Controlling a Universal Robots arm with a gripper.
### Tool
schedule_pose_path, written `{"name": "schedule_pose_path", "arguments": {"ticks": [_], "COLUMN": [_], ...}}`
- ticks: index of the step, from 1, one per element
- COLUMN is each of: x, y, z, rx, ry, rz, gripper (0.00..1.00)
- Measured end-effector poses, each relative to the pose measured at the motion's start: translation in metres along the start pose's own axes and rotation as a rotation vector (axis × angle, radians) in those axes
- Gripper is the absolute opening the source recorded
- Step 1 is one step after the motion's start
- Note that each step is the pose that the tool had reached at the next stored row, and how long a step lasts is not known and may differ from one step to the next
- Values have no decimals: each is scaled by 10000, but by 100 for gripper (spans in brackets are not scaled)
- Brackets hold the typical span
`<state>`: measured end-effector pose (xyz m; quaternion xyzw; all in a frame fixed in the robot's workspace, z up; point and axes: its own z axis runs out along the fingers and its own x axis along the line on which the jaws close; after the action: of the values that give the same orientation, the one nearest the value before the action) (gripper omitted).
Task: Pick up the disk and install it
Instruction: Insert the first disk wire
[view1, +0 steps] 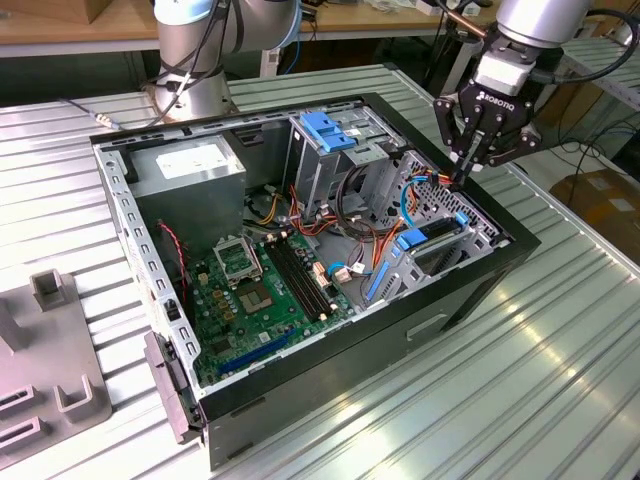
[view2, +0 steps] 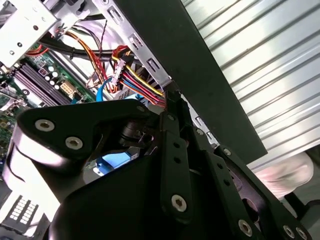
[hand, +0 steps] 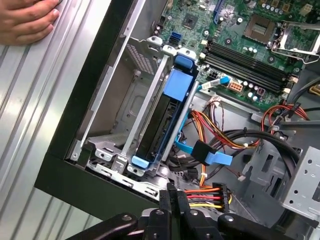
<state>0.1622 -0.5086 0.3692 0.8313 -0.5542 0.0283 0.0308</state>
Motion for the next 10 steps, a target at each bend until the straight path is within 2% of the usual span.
{"name": "schedule_pose_path", "arguments": {"ticks": [4,7,10], "x": [-7,-45,-48], "y": [13,107,111], "z": [4,5,14], "rx": [-35,-36,-69], "ry": [34,35,71], "rz": [236,241,437], "gripper": [16,16,16]}}
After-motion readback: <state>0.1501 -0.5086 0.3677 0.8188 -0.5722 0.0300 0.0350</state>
